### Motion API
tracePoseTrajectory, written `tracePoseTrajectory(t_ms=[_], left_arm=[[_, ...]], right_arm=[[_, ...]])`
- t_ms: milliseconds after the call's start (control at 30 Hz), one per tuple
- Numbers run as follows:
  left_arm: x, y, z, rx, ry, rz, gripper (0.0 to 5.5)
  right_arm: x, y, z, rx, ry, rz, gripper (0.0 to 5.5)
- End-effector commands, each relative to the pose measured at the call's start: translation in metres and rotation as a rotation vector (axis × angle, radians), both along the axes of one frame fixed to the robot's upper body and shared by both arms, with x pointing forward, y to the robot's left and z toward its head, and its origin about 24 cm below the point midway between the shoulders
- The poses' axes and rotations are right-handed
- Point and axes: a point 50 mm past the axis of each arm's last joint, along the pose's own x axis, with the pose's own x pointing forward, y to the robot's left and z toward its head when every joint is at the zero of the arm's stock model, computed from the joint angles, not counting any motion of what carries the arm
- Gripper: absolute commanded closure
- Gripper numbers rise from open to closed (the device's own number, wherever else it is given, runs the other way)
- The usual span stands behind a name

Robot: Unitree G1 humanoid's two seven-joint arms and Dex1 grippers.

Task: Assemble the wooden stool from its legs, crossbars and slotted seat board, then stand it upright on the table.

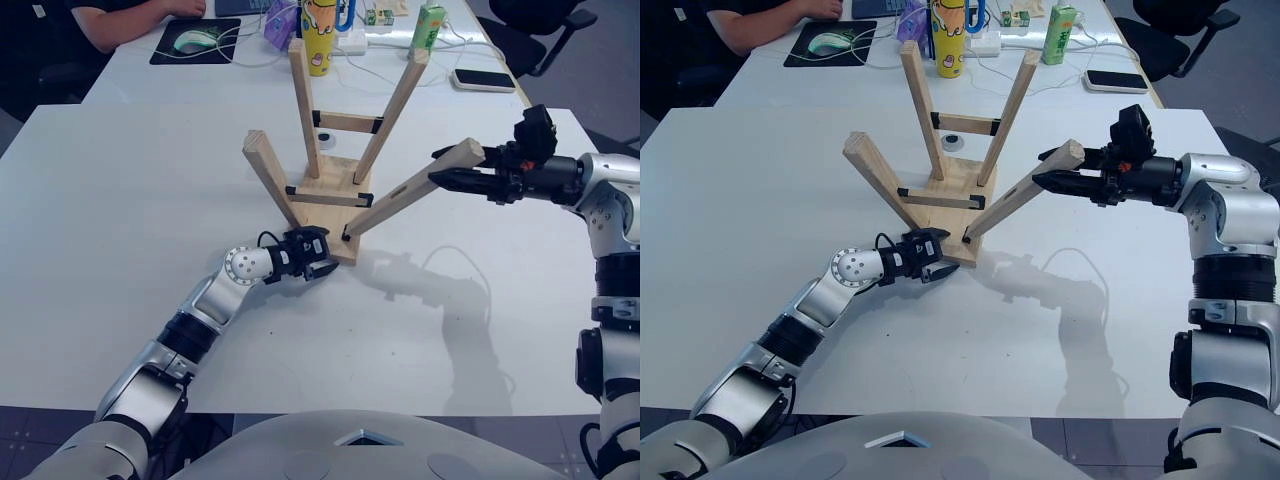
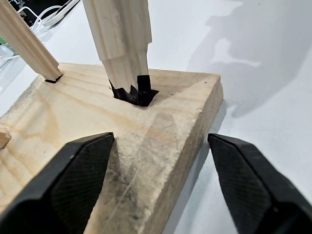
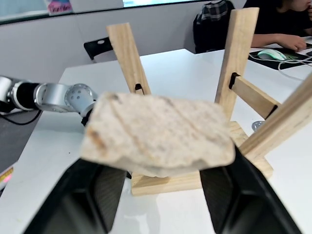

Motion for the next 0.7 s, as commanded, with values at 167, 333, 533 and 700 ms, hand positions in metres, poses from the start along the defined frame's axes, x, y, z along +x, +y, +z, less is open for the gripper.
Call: tracePoseTrajectory(t_ms=[167, 333, 533, 700], left_arm=[[-0.027, 0.015, -0.045, 0.110, 0.224, 0.066, 1.93], [-0.030, 0.014, -0.047, 0.095, 0.236, 0.086, 1.93], [-0.034, 0.014, -0.051, 0.088, 0.255, 0.100, 1.93], [-0.036, 0.013, -0.055, 0.093, 0.268, 0.104, 1.93]], right_arm=[[0.000, 0.027, 0.000, -0.229, -0.023, 0.107, 3.46], [-0.009, 0.039, -0.024, -0.224, 0.043, 0.087, 3.46], [0.001, 0.051, -0.041, -0.237, 0.077, 0.033, 3.46], [0.010, 0.064, -0.038, -0.264, 0.051, 0.088, 3.46]])
